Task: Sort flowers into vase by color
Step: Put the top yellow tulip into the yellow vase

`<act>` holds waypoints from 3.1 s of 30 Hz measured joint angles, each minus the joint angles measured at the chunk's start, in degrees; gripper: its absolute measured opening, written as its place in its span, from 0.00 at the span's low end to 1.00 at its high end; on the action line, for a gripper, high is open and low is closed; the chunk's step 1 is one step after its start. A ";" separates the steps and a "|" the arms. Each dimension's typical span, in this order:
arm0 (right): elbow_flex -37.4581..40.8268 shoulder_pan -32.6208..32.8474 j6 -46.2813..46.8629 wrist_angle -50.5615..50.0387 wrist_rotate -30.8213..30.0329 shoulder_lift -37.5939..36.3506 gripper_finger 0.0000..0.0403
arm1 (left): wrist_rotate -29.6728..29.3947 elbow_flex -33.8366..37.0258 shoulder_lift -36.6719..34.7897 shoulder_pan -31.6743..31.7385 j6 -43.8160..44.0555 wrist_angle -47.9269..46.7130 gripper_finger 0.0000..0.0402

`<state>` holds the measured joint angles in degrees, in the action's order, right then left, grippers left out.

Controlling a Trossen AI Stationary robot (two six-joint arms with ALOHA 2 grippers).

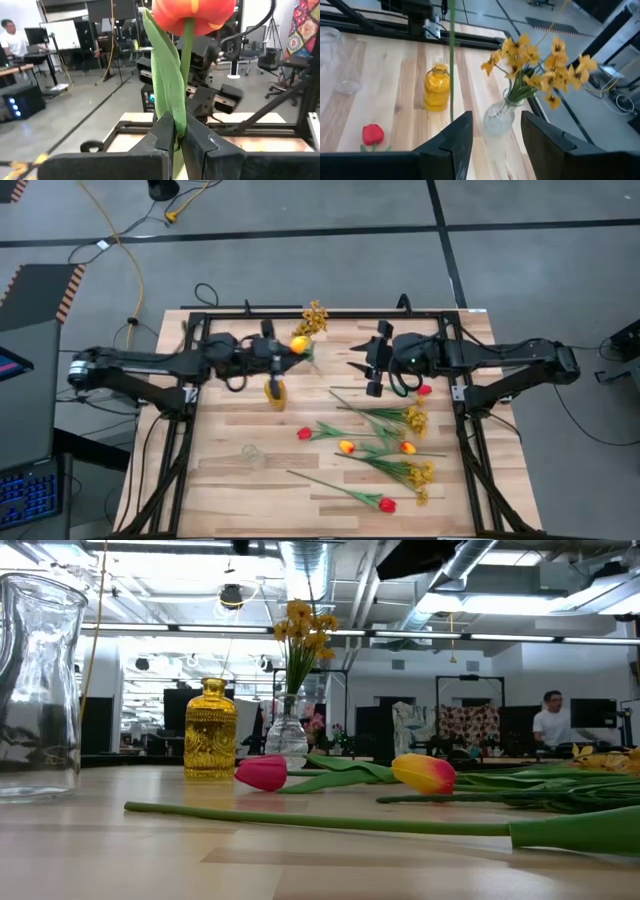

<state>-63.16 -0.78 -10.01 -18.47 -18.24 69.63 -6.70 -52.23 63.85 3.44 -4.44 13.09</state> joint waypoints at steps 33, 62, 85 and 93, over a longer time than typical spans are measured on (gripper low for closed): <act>0.00 0.00 0.05 -1.19 0.11 0.00 0.48 | -6.64 0.07 -21.39 0.04 6.22 -33.73 0.02; 0.00 0.00 0.01 -1.21 0.15 0.00 0.48 | -12.68 0.04 -21.45 0.00 4.84 -30.51 0.02; 0.00 0.00 0.09 -1.23 0.20 -0.01 0.48 | -13.62 -0.03 -15.54 0.05 2.80 -30.50 0.02; 0.00 0.02 0.05 -1.23 0.20 -0.02 0.48 | -13.63 -0.02 -13.53 0.04 2.45 -30.47 0.02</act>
<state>-63.16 -0.76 -9.96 -19.70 -18.04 69.60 -20.33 -52.25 50.31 3.49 -1.99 -17.37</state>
